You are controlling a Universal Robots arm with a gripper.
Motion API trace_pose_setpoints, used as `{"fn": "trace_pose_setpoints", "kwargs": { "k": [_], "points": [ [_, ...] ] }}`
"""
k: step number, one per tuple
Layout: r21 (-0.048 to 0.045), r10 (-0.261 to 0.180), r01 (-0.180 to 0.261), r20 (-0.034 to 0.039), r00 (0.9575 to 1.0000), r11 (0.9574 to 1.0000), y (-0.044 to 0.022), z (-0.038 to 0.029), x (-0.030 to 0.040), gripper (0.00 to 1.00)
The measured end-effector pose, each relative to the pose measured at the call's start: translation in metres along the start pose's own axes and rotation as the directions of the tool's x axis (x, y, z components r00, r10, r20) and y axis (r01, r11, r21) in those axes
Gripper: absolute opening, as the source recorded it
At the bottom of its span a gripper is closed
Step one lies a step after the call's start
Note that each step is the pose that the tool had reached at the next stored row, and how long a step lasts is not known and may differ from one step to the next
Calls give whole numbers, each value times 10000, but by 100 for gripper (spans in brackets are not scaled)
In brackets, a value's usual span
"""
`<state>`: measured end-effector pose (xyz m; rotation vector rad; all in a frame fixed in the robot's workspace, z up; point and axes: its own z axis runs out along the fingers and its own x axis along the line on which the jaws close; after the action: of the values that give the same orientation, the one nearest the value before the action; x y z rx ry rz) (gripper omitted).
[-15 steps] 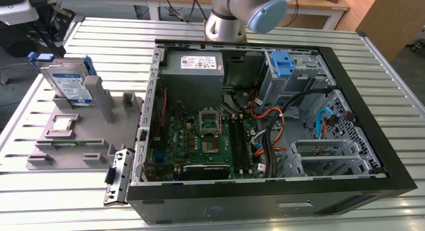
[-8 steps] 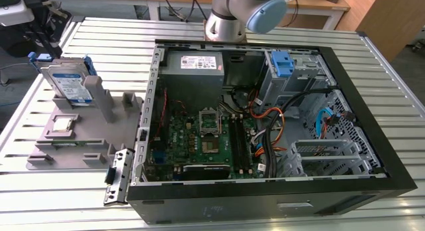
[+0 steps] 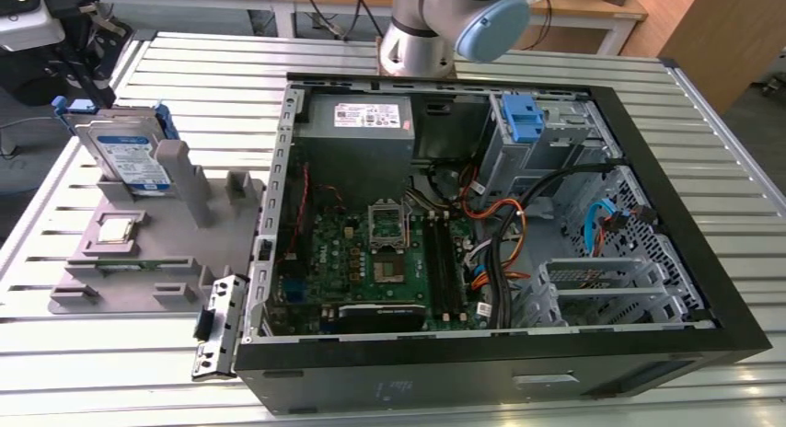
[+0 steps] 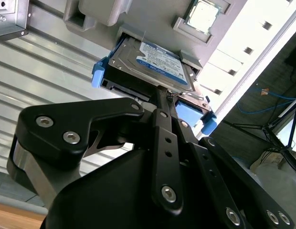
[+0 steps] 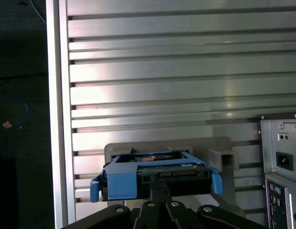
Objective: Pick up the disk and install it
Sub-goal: 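Pick up the disk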
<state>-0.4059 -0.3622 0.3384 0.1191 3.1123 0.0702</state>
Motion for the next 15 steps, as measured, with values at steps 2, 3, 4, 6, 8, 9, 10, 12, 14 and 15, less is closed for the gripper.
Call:
{"fn": "trace_pose_setpoints", "kwargs": {
  "k": [2, 3, 4, 6, 8, 9, 10, 12, 14, 15],
  "points": [
    [0, 0, 0, 0, 10000, 10000, 0, 0, 0, 10],
    [0, 0, 0, 0, 10000, 10000, 0, 0, 0, 10],
    [0, 0, 0, 0, 10000, 10000, 0, 0, 0, 10],
    [0, 0, 0, 0, 10000, 10000, 0, 1, 0, 10],
    [0, 0, 0, 0, 10000, 10000, 0, 1, 0, 10],
    [0, 0, 0, 0, 10000, 10000, 0, 1, 0, 10],
    [0, -1, 1, 0, 10000, 10000, 0, 1, 0, 10],
    [-3, -86, 86, -3, 10000, 10000, 0, 1, 0, 10],
    [-8, -300, 300, -12, 9995, 9995, 0, 1, 0, 10],
    [-12, -428, 428, -19, 9991, 9991, 0, 1, 0, 10]
  ]
}}
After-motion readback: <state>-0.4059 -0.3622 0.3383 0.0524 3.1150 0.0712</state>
